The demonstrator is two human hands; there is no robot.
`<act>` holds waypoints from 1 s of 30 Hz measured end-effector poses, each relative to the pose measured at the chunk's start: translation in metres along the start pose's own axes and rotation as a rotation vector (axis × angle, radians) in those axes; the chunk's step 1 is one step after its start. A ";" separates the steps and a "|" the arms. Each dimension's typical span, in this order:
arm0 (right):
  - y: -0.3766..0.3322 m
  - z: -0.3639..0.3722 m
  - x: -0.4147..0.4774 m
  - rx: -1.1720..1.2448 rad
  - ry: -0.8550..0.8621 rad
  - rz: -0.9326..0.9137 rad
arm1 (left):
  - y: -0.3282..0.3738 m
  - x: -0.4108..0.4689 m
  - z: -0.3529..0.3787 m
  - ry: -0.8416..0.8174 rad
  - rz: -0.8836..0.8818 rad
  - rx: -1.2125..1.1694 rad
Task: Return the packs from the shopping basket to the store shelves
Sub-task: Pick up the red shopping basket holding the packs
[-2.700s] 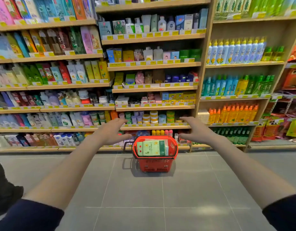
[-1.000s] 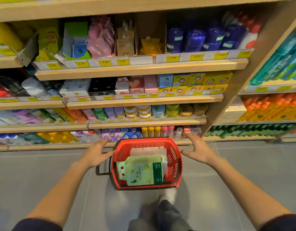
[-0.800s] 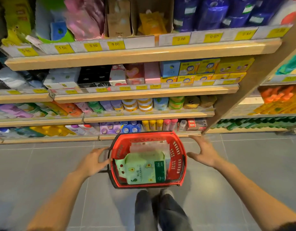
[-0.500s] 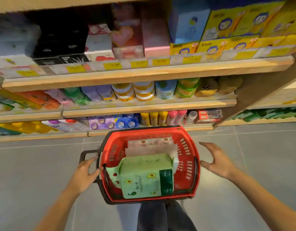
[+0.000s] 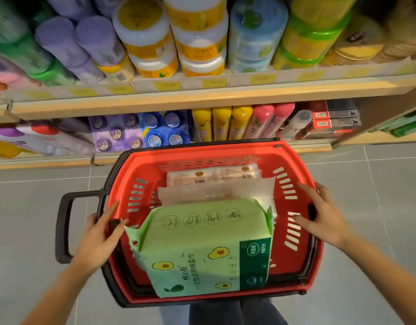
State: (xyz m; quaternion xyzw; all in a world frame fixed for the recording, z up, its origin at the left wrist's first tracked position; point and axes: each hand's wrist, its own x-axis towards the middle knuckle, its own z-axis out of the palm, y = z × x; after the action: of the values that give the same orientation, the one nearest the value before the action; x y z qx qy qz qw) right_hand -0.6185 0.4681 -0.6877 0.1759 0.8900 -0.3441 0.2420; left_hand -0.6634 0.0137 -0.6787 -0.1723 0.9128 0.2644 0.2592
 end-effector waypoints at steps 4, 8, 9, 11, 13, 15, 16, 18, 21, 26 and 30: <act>0.005 0.013 0.006 0.055 0.107 0.009 | -0.010 0.002 0.013 0.124 0.067 -0.029; 0.008 0.014 0.007 0.093 0.142 -0.015 | -0.016 0.010 0.009 0.140 0.081 -0.079; 0.008 0.012 0.008 0.102 0.144 -0.020 | -0.015 0.011 0.007 0.130 0.089 -0.071; 0.008 0.009 0.008 0.107 0.149 -0.029 | -0.016 0.013 0.006 0.112 0.089 -0.056; 0.007 0.007 0.007 0.103 0.157 -0.038 | -0.013 0.011 0.006 0.127 0.085 -0.039; 0.006 0.001 0.005 0.095 0.167 -0.053 | -0.008 0.007 0.004 0.147 0.072 -0.048; 0.004 -0.003 0.004 0.097 0.167 -0.058 | -0.006 0.004 0.001 0.146 0.063 -0.060; 0.000 -0.013 0.001 0.086 0.151 -0.058 | 0.001 -0.005 -0.007 0.148 0.065 -0.060; -0.018 -0.037 -0.012 0.056 0.157 -0.057 | 0.012 -0.024 -0.028 0.155 0.079 -0.052; -0.073 -0.096 -0.039 0.052 0.164 -0.127 | 0.042 -0.074 -0.093 0.194 0.071 -0.043; -0.129 -0.150 -0.071 0.055 0.165 -0.248 | 0.062 -0.123 -0.167 0.207 0.025 -0.107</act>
State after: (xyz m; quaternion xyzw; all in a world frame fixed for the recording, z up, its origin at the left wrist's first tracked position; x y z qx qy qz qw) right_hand -0.6687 0.4718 -0.4831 0.0988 0.9120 -0.3800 0.1190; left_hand -0.6555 -0.0103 -0.4640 -0.2010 0.9214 0.2965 0.1508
